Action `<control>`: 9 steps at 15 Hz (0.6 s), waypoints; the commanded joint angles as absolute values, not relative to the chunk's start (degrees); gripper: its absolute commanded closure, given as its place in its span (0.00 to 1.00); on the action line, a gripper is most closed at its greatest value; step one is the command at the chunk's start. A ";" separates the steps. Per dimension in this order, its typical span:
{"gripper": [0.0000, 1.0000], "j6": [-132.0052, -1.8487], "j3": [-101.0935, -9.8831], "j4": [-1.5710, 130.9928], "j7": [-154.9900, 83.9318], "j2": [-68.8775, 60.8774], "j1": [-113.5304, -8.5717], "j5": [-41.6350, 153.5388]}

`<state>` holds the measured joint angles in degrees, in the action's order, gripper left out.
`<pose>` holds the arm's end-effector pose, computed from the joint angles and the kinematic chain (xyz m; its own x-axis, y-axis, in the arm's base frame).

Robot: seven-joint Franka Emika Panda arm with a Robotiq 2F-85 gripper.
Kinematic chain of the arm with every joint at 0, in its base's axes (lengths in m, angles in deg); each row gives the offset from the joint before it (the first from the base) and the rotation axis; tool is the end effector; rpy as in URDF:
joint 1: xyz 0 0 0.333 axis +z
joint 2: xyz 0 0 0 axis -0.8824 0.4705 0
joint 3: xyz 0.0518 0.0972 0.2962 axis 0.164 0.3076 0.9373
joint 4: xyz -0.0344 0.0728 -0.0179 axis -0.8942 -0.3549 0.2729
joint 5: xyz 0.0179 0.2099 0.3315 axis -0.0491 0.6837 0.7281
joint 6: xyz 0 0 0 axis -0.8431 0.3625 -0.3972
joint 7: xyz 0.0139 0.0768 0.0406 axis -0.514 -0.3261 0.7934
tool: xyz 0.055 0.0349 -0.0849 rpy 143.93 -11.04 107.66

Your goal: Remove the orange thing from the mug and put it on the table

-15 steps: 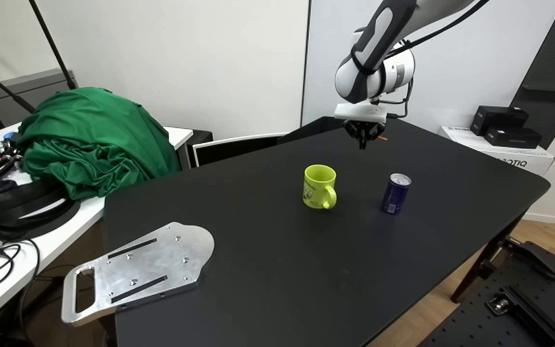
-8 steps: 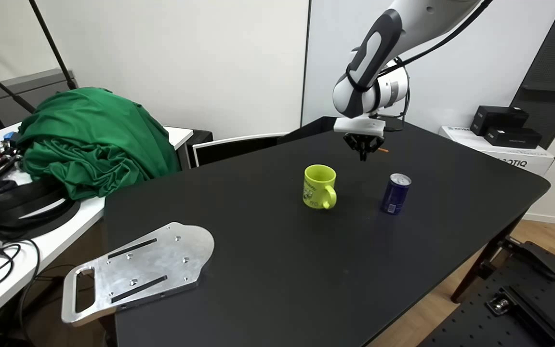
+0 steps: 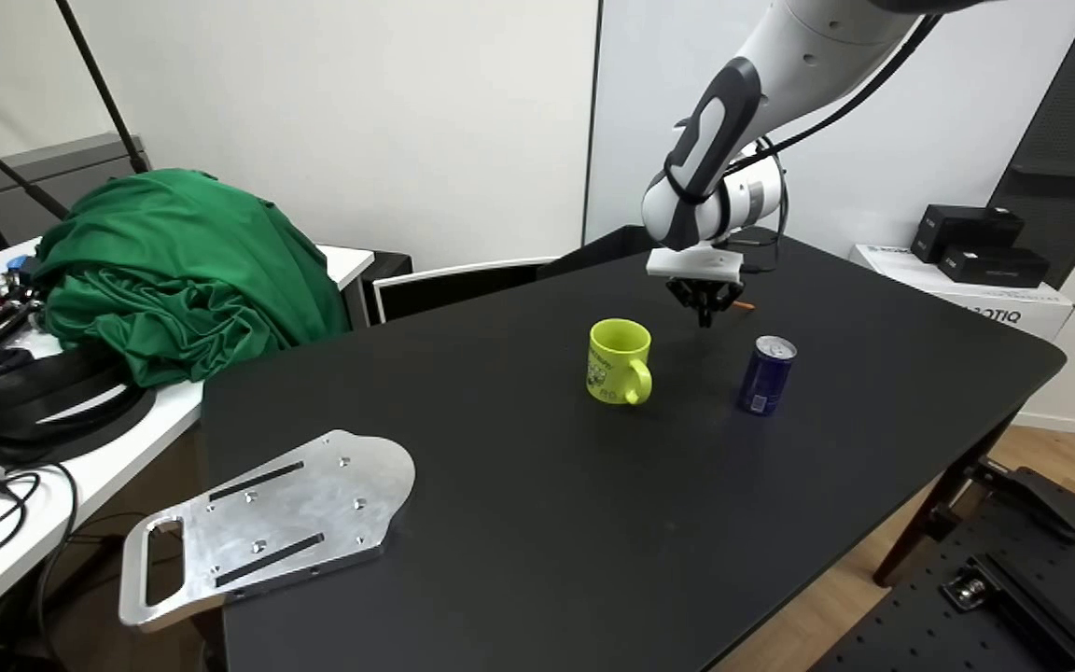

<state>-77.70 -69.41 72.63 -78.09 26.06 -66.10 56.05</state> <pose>0.6144 -0.2328 0.1265 0.4832 -0.8578 0.1755 -0.8725 -0.4551 0.1780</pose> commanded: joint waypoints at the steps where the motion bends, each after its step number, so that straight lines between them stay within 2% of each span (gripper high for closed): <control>1: 0.98 -75.86 -70.32 69.59 -78.40 27.91 -65.43 56.94; 2: 0.68 -75.48 -70.32 69.44 -78.43 27.90 -65.35 57.00; 4: 0.61 -75.15 -70.31 69.55 -78.41 27.56 -65.10 57.06; 9: 0.27 -73.30 -70.43 69.85 -78.70 25.75 -63.89 56.81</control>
<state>-75.90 -69.57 70.71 -78.09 26.79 -65.17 56.52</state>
